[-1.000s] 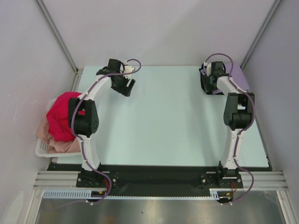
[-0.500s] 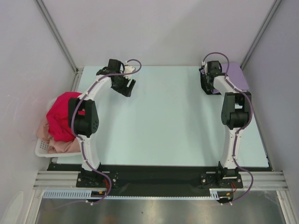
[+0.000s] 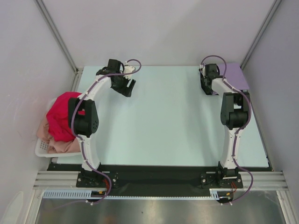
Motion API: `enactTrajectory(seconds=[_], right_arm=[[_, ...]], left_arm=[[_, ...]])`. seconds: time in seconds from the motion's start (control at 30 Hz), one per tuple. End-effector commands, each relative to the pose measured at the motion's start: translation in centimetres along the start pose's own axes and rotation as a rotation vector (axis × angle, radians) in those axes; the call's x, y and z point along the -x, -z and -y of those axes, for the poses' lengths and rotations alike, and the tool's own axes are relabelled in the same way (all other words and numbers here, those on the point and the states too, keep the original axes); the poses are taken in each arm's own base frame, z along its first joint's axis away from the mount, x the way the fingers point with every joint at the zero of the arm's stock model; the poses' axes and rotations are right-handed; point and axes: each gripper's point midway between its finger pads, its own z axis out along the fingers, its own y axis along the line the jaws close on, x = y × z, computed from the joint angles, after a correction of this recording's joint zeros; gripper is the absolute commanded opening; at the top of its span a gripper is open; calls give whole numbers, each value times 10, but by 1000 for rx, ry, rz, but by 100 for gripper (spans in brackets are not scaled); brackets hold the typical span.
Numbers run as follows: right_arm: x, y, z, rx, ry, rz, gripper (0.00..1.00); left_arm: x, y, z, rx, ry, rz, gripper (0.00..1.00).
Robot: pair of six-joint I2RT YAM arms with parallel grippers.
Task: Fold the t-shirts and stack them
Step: Neatly place the folded tshirt to the corner
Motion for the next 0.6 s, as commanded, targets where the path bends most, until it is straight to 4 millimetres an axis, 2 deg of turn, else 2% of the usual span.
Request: enactTrajectory(seconds=[0.0,0.27,0.4,0.57], right_arm=[[14,1,11,-34,-33,48,18],[7,-8,7,-30,-30,23,11],[5,-6,-6,14,-13,17,27],[-1,-12,-6,-10,-8,6,25]], left_arm=[[14,21,-2,-7,-16,57,80],[12,20,-3,-15,-7,57,80],[13,21,-5,-13,-5,60,81],[11,19,-6,-20,6,58,80]])
